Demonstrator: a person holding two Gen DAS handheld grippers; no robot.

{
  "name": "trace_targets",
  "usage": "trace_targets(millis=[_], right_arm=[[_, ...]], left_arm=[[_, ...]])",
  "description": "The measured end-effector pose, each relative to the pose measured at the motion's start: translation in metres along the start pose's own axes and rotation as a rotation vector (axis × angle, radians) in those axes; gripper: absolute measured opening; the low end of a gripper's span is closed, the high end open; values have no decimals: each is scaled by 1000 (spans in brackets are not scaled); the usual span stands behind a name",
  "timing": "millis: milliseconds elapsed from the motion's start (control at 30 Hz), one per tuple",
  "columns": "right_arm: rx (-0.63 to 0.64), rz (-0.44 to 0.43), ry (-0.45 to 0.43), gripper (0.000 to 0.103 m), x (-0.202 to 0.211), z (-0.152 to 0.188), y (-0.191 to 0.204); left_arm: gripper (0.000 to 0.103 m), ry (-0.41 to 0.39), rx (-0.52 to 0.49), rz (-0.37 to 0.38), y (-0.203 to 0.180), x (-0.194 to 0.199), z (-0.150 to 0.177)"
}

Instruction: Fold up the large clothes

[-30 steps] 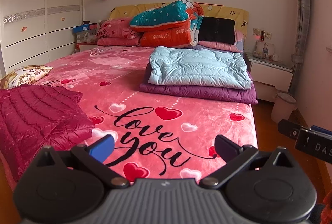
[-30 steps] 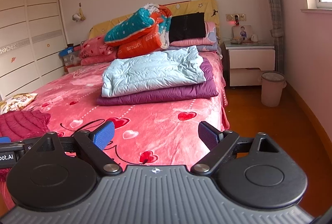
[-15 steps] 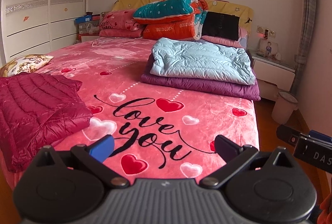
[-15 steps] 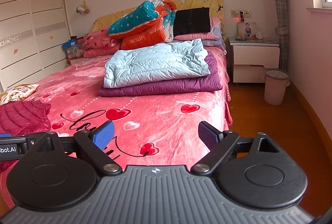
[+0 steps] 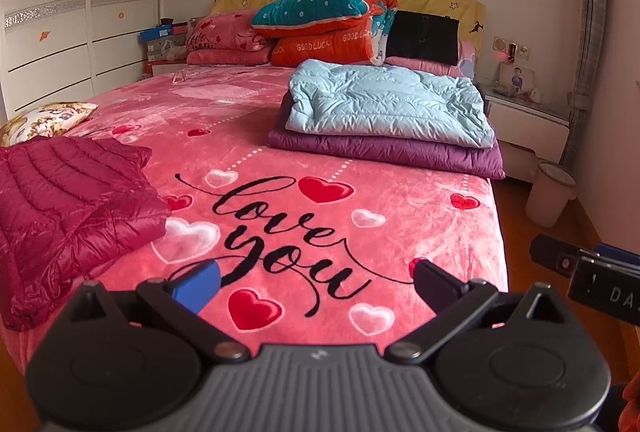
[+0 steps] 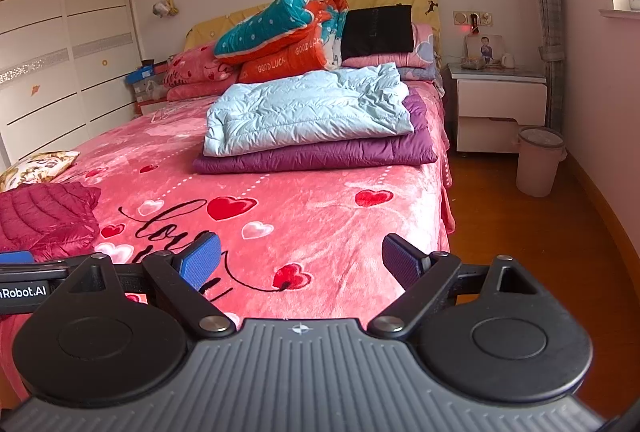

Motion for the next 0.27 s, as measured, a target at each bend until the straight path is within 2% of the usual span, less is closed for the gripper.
trace_targets(millis=[267], right_arm=[[-3,-15,32,103,-12,3,-4]], left_arm=[[102,45,6,-20,2,-23,8]])
Point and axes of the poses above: each gripper's, at about its wrist camera, not at the fingertips, and x roughly against the way its jaws point, y to its left, z to its underside, the point moved 5 cm from there along -x, roughly the way its jaws point, and after that the axes turned 7 degrees about y, right-handed, at the moved point
